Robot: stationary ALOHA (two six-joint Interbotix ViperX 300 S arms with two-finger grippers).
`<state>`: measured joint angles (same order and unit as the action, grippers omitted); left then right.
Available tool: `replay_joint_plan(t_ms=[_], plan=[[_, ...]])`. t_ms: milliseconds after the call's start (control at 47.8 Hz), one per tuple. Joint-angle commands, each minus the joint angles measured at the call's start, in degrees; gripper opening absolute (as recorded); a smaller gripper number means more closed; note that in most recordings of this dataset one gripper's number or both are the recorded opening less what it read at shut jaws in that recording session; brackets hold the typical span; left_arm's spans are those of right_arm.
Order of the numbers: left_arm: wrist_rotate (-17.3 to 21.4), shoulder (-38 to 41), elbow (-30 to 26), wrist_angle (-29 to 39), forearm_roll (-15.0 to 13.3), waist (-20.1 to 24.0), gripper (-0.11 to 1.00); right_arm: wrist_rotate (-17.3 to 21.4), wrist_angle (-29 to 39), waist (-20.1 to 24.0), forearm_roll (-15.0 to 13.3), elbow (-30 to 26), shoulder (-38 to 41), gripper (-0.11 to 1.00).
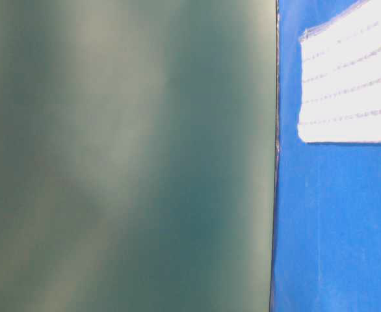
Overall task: Fold a vertical towel.
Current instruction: 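Move both grippers to the towel's top corners and pinch them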
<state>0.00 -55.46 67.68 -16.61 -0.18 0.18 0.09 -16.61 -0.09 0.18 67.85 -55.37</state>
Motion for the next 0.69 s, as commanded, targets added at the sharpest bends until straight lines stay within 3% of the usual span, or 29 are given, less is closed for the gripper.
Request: replay_joint_plan(t_ms=[0, 188, 397, 669], plan=[[0.09, 2.46, -2.64, -1.41, -1.32, 0.09, 0.00, 0.26, 0.18, -1.32, 0.26, -1.67, 0.70, 0.00], [0.09, 10.11, -4.75, -5.71, -1.32, 2.11, 0.00, 1.41, 7.65, -5.54, 1.93, -3.78, 1.67, 0.00], [-0.18, 21.71, -8.70, -8.53, -1.49, 8.09, 0.00, 1.58, 13.80, -12.92, 1.93, -4.66, 4.92, 0.00], [-0.18, 40.25, -19.78, -5.89, -1.58, 14.68, 0.01, 1.41, 15.38, -23.73, 1.85, -4.75, 15.38, 0.01]])
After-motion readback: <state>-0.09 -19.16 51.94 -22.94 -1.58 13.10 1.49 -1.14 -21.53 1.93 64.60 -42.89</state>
